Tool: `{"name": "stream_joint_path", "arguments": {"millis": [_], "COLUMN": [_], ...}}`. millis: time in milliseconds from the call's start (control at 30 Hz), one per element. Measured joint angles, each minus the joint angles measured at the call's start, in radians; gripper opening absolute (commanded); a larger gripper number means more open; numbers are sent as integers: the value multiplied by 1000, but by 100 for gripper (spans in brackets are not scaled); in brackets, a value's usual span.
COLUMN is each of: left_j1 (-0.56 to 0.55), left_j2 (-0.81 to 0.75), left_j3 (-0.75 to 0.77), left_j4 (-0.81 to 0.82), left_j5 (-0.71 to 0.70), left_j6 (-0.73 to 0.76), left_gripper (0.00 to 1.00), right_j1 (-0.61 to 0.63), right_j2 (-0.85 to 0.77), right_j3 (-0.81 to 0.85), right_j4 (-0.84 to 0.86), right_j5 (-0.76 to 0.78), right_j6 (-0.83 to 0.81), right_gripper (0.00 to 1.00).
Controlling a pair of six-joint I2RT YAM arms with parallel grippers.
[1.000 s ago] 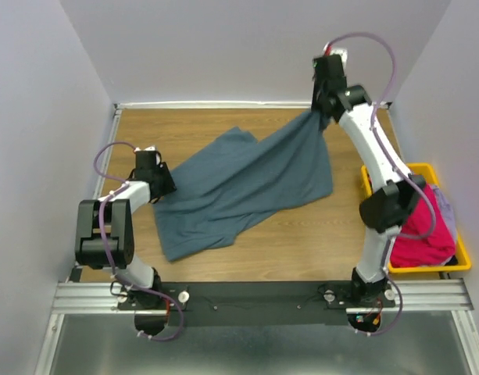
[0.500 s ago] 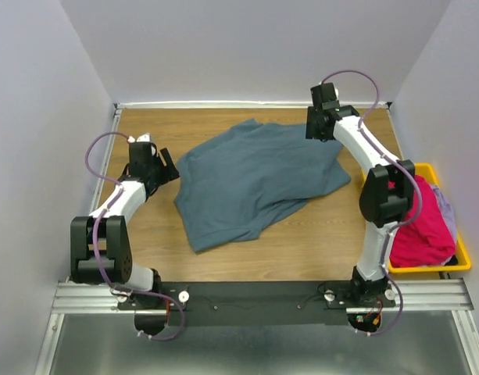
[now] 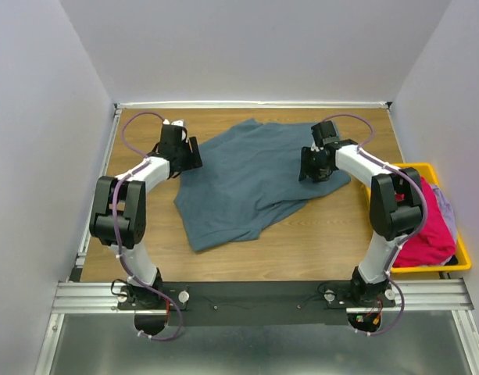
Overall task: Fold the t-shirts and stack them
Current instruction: Flatten the tshirt out
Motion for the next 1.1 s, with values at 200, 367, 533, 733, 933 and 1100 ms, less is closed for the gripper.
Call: {"name": "stream_joint_path", "arguments": {"millis": [200,367,533,733,933,1100], "left_j1": [-14,-14,-14,-14,1,18], "left_j2": [55,53,23,-35,-210,-439], "left_j3": [-3,-47,-88,-179,-356,-461], "left_j4": [-11,-8,4,58,30,-119], "left_j5": [-14,-68,-88,-85,-42,32], "left_j6": [6,-2,-16,-29,-75,-133], "left_gripper": [68,67,66,59,56,56], "right_j1": [0,0,0,0,0,0], "right_j2": [-1,-23,-72,-107,-215,-337], "right_j3": [-66,-112,-142,-240,-377,-489], "right_j4": [40,56,63,95,117,40], "right_j5": [-42,-48,-56,-77,-132,-197], "right_j6": [30,42,42,68,119,140], "right_gripper": [59,59,59,59,59,63]}}
